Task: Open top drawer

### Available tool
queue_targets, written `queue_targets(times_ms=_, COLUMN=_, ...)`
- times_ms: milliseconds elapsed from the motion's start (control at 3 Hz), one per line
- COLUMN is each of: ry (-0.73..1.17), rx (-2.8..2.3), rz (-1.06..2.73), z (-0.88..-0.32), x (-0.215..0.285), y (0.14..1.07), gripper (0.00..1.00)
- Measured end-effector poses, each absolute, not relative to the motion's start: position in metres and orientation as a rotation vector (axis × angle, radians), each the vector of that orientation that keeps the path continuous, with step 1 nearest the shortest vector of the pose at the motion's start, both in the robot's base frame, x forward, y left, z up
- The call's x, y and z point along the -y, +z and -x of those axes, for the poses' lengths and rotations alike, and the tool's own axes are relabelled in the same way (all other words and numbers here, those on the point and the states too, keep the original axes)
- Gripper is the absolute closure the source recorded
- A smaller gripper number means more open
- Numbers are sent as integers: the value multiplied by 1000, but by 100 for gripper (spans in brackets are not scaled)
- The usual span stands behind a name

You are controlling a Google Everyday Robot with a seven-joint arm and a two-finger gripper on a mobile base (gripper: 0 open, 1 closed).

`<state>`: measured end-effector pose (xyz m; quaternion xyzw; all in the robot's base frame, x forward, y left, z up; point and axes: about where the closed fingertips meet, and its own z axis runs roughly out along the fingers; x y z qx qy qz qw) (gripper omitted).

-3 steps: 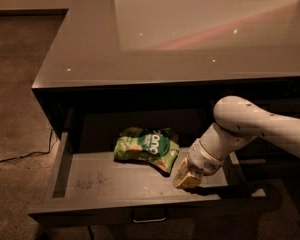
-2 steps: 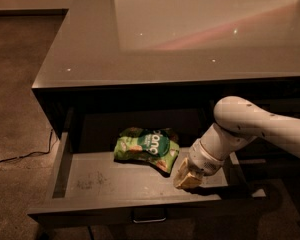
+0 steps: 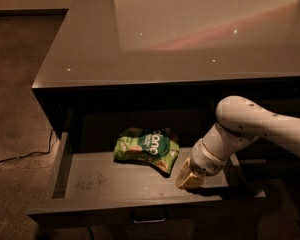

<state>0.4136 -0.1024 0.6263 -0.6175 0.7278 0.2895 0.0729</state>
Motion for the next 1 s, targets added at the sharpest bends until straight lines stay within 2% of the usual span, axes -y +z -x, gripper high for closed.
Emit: queue_targets(times_ms=1000, ry=870, rx=-2186, rz=1855, z=-414, x=102, y=626, gripper=13)
